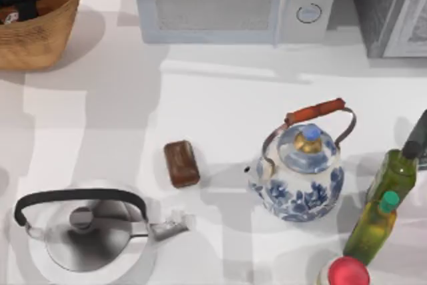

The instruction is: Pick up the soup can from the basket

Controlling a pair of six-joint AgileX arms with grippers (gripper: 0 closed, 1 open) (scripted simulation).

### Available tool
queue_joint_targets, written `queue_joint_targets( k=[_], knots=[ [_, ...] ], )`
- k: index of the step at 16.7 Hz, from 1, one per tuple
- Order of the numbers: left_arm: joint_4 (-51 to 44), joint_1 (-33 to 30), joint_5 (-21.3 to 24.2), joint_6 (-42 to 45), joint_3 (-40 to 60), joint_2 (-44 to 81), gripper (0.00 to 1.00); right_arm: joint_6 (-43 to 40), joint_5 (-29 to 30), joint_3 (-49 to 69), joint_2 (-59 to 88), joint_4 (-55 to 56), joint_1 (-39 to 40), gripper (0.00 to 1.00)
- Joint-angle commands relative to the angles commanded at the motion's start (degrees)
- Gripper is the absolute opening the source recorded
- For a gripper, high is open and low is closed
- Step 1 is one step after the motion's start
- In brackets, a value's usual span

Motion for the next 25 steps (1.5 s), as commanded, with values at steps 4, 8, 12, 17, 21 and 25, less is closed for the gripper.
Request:
queue_joint_targets(
  k=[4, 8, 12, 17, 21, 25],
  knots=[
    [0.00, 0.00, 0.00, 0.00, 0.00, 0.00, 0.25, 0.00, 0.00, 0.00, 0.00, 0.00, 0.00, 1.00],
    [0.00, 0.00, 0.00, 0.00, 0.00, 0.00, 0.00, 0.00, 0.00, 0.00, 0.00, 0.00, 0.00, 1.00],
    [0.00, 0.00, 0.00, 0.00, 0.00, 0.00, 0.00, 0.00, 0.00, 0.00, 0.00, 0.00, 0.00, 1.00],
    [0.12, -0.55, 0.37, 0.42, 0.37, -2.07, 0.00, 0.00, 0.00, 0.00, 0.00, 0.00, 0.00, 1.00],
    [0.47, -0.81, 0.21, -0.23, -4.72, -4.55, 0.00, 0.00, 0.00, 0.00, 0.00, 0.00, 0.00, 1.00],
    [4.47, -1.43, -0.57, -0.98, -17.22, -14.41, 0.00, 0.00, 0.00, 0.00, 0.00, 0.00, 0.00, 1.00]
  ],
)
